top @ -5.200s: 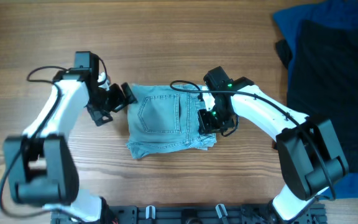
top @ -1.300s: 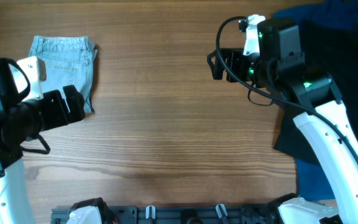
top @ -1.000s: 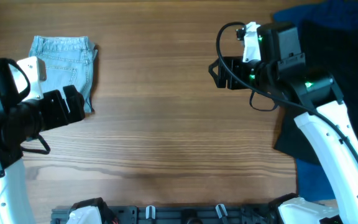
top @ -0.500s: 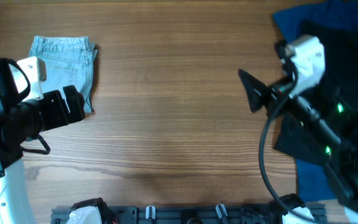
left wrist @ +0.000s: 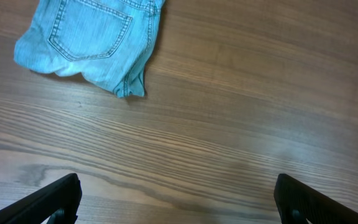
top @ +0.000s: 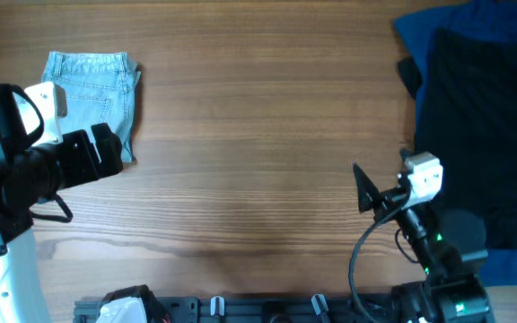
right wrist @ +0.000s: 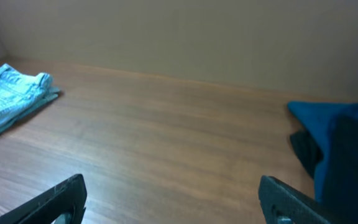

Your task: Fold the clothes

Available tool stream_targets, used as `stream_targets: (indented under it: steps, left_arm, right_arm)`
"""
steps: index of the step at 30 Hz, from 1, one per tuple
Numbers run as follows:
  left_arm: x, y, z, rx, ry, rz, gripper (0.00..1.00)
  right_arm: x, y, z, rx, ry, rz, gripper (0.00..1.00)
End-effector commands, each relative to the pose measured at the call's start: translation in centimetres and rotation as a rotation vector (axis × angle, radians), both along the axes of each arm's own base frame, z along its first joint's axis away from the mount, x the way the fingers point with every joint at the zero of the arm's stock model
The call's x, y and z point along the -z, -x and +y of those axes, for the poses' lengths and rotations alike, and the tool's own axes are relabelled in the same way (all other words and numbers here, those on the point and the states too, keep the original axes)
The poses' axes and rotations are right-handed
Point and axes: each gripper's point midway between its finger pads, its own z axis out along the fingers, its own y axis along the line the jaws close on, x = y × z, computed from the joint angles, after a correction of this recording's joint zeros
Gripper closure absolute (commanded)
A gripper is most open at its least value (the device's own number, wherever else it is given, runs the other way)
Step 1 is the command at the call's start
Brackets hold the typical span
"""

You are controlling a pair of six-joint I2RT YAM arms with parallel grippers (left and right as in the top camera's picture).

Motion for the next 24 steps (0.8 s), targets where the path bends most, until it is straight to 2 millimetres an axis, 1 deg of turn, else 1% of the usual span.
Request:
stream_targets:
  steps: [1,4,8,12,13,15,24]
  left_arm:
    - [0.1,0.0,-0.2,0.012,-0.003,0.000,0.00]
    - [0.1,0.0,-0.2,0.012,-0.003,0.000,0.00]
    - [0.1,0.0,-0.2,0.013,-0.003,0.000,0.00]
    - [0.1,0.0,-0.2,0.013,-0.003,-0.001,0.00]
    - [0.1,0.0,-0.2,0.013,-0.003,-0.001,0.00]
    - [0.1,0.0,-0.2,0.012,-0.003,0.000,0.00]
    - [0.1,0.0,-0.2,0.013,-0.003,-0.001,0.00]
  right_arm:
    - [0.7,1.1,-0.4,0.010,-0.048,-0.054,0.09]
    - [1.0,1.6,-1.0,0.034,-0.070,-0.094,0.07]
    - [2.2,1.8,-1.4,0.054,-0.132,-0.100,0.05]
    - [4.1,1.6,-1.2,0.056,-0.157,-0.052,0.02]
    - [4.5,1.5,-1.2,0.056,-0.156,-0.043,0.00]
    - [5.7,1.3,-1.2,0.063,-0.179,-0.013,0.01]
    - [5.5,1.3,-1.2,0.062,-0.175,-0.020,0.01]
